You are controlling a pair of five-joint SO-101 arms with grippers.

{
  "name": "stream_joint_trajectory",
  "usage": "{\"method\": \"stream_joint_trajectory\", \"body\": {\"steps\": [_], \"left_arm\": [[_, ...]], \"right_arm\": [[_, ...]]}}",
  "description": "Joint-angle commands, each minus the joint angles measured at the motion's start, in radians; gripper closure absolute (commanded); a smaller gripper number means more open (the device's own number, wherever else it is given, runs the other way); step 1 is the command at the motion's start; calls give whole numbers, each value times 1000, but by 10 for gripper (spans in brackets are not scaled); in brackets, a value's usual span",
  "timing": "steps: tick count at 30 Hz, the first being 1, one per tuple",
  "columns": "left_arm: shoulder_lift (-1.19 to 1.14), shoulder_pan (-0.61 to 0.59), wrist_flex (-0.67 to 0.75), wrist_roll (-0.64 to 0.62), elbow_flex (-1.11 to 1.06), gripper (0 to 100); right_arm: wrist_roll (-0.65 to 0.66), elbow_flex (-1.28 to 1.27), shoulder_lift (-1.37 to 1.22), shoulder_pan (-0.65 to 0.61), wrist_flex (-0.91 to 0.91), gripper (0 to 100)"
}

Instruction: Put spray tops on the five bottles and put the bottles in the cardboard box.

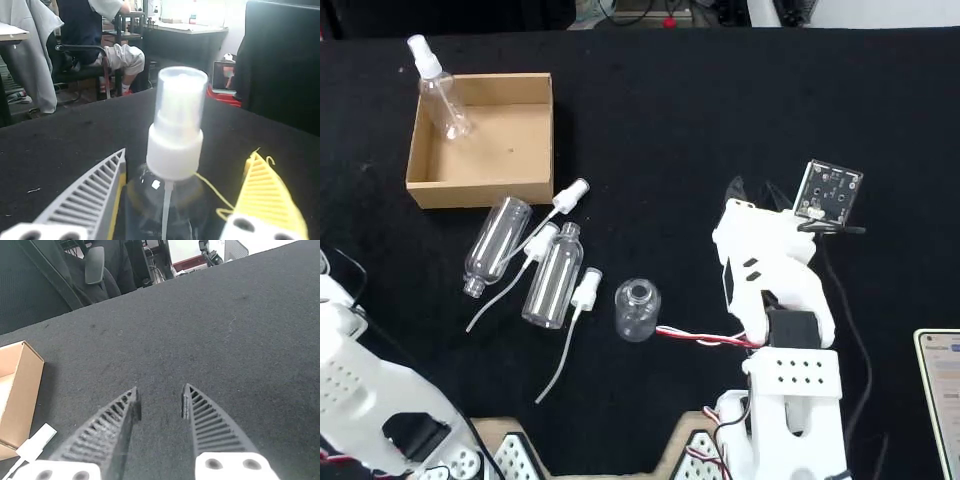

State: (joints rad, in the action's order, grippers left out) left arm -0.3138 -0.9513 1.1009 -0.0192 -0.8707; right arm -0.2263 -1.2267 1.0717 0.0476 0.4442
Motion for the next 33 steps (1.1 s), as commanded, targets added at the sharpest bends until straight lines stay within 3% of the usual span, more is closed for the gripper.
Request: {"method": "stream_joint_trajectory", "body": {"steps": [1,21,28,33], "left_arm": [[38,7,2,5,15,650],[44,13,2,0,-19,652],[49,12,3,-2,-10,820],[49,10,5,0,-8,811]], "right_arm": [[-3,7,18,-6,-28,861],[-3,7,18,-6,-28,861],[-3,7,18,-6,-28,861],[-3,7,18,-6,-28,861]]}}
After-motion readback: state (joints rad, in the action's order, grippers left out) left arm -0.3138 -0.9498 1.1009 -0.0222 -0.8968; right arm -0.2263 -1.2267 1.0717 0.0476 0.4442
